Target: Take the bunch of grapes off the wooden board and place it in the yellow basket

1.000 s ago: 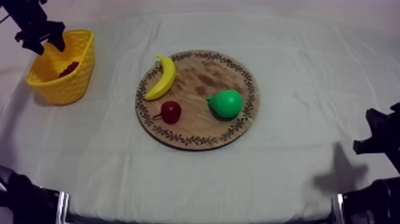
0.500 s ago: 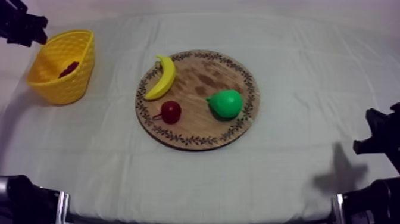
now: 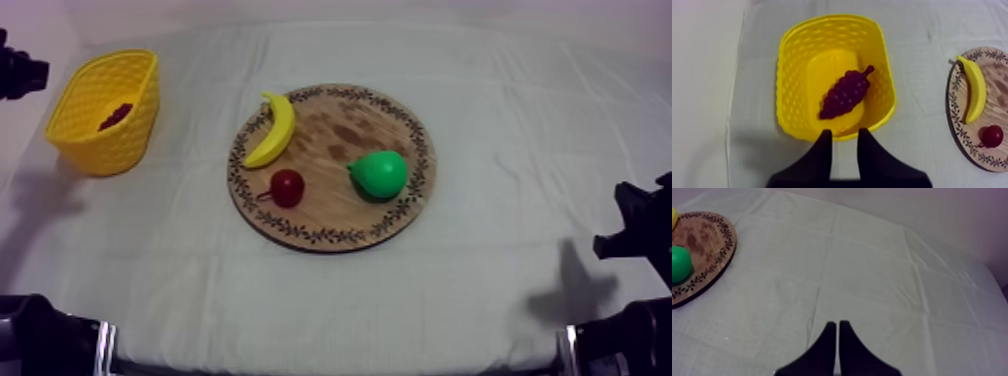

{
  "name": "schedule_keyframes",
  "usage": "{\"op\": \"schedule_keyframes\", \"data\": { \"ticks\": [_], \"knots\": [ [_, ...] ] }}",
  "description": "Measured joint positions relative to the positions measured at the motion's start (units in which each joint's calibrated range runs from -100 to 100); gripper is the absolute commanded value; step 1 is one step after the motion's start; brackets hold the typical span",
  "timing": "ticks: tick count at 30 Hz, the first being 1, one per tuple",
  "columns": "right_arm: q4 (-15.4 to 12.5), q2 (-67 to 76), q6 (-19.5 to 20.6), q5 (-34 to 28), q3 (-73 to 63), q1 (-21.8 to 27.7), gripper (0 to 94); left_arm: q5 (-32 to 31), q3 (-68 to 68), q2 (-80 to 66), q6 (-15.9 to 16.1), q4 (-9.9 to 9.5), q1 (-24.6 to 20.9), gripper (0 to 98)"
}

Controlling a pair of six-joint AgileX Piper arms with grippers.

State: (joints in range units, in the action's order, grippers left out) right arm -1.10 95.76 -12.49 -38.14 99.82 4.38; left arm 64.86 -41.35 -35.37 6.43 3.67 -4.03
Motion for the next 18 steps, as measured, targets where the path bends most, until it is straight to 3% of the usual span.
{"op": "schedule_keyframes", "data": {
  "ticks": [10, 18],
  "knots": [
    [0.0, 0.0, 0.0, 0.0, 0.0, 0.0, 0.3, -11.7, -16.6, -20.7, -0.6, 0.33, 2.6, 2.8],
    [0.0, 0.0, 0.0, 0.0, 0.0, 0.0, 0.3, -23.0, -33.9, -36.9, -1.7, -0.29, 5.9, 0.2]
  ]
}}
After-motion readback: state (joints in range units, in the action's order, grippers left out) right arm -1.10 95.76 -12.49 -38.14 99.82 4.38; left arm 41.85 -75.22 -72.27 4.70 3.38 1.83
